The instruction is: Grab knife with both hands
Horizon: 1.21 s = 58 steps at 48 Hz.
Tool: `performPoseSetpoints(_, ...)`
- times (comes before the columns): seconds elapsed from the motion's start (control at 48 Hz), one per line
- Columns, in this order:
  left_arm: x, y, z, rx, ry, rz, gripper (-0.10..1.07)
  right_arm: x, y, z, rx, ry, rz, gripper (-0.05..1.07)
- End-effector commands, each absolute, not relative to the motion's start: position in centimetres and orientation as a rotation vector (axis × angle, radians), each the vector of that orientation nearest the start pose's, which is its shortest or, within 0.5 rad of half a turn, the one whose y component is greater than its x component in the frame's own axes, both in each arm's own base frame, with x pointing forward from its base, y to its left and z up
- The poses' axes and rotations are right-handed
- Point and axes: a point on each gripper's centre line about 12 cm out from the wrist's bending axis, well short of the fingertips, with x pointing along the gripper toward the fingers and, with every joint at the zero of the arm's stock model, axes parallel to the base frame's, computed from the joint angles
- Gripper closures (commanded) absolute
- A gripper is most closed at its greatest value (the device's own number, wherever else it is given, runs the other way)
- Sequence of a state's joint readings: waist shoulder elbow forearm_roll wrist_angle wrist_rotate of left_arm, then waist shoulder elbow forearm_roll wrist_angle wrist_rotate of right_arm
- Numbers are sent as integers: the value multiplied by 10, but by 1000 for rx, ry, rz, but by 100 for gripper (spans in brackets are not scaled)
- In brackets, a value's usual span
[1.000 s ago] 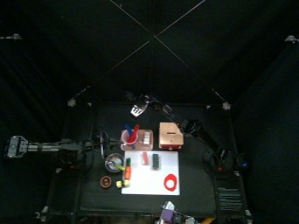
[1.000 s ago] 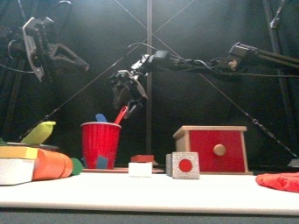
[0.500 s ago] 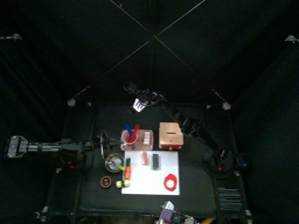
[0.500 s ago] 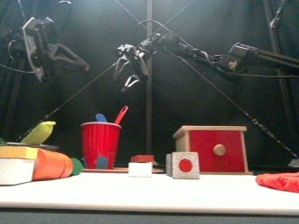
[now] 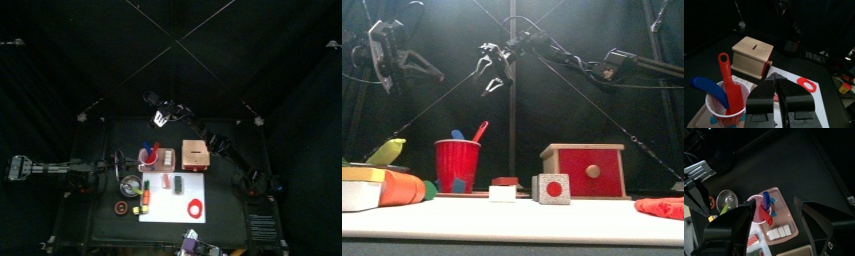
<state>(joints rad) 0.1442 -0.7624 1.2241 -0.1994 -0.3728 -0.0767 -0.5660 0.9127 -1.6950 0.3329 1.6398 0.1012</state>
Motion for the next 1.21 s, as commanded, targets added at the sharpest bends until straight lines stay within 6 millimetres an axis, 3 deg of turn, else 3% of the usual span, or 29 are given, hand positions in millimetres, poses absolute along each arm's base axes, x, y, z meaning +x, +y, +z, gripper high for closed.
performPoseSetpoints(0.0,220,43,246,-263,48,235,59,455,-271,425,435,662,-284,9)
performPoseSetpoints(0.542,219,48,247,-277,39,260,59,451,-268,433,433,652,-268,9)
performPoseSetpoints(1.188,220,48,248,-282,37,260,59,399,-258,496,444,568,-322,9)
